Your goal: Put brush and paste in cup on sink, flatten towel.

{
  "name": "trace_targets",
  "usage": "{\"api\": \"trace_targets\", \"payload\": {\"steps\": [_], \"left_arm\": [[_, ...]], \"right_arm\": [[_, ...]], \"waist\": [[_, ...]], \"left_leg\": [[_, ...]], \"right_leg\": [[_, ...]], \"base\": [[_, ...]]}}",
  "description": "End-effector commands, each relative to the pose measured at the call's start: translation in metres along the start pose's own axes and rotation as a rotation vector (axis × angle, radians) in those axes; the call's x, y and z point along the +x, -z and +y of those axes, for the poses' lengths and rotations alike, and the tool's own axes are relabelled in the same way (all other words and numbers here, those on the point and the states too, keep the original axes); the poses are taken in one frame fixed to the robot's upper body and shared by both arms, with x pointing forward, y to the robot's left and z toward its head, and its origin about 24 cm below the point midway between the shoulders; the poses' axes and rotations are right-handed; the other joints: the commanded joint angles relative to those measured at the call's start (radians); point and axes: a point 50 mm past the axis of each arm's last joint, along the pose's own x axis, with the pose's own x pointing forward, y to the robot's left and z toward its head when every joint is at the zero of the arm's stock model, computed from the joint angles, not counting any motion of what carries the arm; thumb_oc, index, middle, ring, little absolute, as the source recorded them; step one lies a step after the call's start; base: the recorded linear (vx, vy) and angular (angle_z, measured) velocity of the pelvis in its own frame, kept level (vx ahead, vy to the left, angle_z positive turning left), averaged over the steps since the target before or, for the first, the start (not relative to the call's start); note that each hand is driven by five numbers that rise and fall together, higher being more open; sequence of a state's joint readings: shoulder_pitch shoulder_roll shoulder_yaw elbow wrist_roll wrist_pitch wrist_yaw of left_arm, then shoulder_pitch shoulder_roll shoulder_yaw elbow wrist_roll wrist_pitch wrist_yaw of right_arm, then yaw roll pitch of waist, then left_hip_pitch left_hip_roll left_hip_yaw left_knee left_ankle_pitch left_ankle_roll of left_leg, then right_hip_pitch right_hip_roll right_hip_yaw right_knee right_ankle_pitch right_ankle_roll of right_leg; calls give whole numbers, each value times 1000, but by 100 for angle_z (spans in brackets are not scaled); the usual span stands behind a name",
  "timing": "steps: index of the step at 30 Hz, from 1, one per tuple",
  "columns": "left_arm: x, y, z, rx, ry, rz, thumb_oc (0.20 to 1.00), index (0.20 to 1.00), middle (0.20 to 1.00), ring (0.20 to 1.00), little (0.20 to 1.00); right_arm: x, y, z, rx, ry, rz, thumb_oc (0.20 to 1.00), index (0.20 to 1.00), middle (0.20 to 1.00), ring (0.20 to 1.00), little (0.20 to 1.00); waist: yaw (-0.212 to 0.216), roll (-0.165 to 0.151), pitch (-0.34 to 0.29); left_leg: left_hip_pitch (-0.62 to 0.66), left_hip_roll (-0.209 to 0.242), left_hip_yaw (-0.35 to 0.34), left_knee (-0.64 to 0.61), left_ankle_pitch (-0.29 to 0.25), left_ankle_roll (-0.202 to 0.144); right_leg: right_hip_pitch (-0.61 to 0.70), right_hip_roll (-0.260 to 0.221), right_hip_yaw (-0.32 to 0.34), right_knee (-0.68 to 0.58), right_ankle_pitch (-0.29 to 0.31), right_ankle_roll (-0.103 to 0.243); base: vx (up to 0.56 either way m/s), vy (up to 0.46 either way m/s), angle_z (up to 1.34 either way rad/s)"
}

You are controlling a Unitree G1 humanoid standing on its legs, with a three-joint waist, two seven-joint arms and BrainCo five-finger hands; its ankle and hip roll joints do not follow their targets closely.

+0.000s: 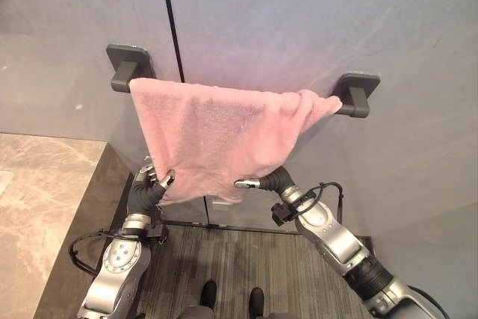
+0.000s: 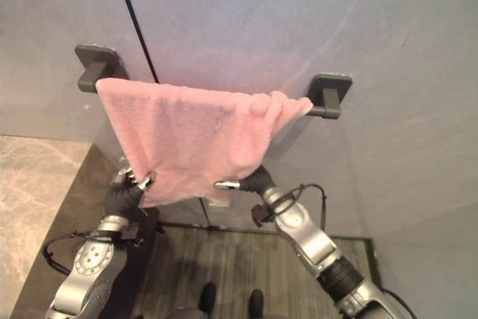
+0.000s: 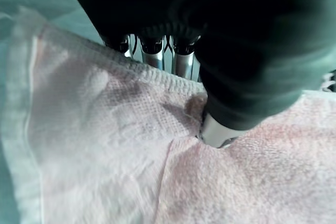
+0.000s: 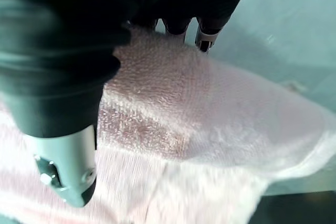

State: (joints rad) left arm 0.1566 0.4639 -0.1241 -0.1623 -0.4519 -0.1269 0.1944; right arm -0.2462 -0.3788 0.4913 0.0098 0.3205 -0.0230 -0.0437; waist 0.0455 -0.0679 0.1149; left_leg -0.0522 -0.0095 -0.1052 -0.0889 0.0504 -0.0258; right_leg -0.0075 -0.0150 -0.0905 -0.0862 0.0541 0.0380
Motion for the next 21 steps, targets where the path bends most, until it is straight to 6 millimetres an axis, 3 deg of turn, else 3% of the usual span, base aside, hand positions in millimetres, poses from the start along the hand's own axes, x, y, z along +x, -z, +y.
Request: {"api": "trace_targets", "payload": {"steps": [1, 2, 3, 4, 12, 13, 14, 18, 21], "left_arm": [[1, -4, 5, 59, -11, -37, 200, 200, 200, 200, 200], [1, -4, 5, 59, -11, -37, 200, 200, 200, 200, 200], [1, -2, 6, 57, -15, -29, 200, 200, 200, 200, 200], [1, 0, 6, 52, -19, -21, 200, 200, 200, 200, 200], [-1, 5, 10, 63, -45, 0, 200, 200, 200, 200, 200], [-1, 6, 11, 65, -56, 2, 200, 200, 200, 200, 200], [-2, 6, 12, 67, -63, -2, 200, 200, 200, 200, 200], [-5, -1, 17, 95, -98, -42, 200, 200, 200, 200, 200], [-6, -10, 22, 127, -136, -95, 200, 200, 200, 200, 200]], "right_arm": [[-2, -15, -10, 15, 53, -88, 875, 875, 875, 875, 875], [-2, -15, -10, 15, 53, -88, 771, 771, 771, 771, 771], [-4, -12, -11, 28, 64, -80, 511, 511, 511, 511, 511], [-5, -12, -13, 44, 72, -84, 200, 200, 200, 200, 200], [-14, -20, -25, 2, 117, -124, 200, 200, 200, 200, 200], [-15, -22, -28, -12, 130, -133, 231, 231, 231, 231, 231], [-17, -24, -30, -26, 141, -143, 329, 329, 329, 329, 329], [-27, -37, -34, -33, 164, -212, 410, 410, 410, 410, 410], [-31, -40, -37, -19, 182, -238, 420, 420, 420, 420, 420]], "waist": [[-2, -13, -67], [-2, -13, -67], [-4, -12, -69], [-8, -9, -71], [-24, -1, -81], [-26, 1, -84], [-27, 1, -85], [-33, 4, -87], [-34, 4, -87]], "left_leg": [[23, 71, 51, 2, -46, -17], [23, 71, 51, 2, -46, -17], [25, 70, 51, 2, -47, -17], [28, 69, 52, 2, -48, -16], [51, 73, 67, 2, -58, -12], [55, 74, 69, 2, -60, -12], [57, 74, 70, 2, -61, -12], [61, 76, 75, 2, -63, -12], [64, 76, 77, 2, -65, -13]], "right_leg": [[35, -90, -12, -1, -57, 95], [35, -90, -12, -1, -57, 95], [37, -91, -12, -1, -58, 95], [39, -92, -12, -1, -58, 95], [51, -96, 3, -1, -64, 96], [53, -96, 6, -1, -65, 97], [55, -96, 7, -1, -65, 96], [54, -95, 8, -1, -68, 96], [55, -96, 10, -1, -69, 96]], "base": [[-4, 11, 5], [0, 0, 0], [0, 0, 0], [0, 0, 0], [4, 5, -2], [0, 0, 0], [0, 0, 0], [0, 0, 0], [-2, 1, -3]]}}
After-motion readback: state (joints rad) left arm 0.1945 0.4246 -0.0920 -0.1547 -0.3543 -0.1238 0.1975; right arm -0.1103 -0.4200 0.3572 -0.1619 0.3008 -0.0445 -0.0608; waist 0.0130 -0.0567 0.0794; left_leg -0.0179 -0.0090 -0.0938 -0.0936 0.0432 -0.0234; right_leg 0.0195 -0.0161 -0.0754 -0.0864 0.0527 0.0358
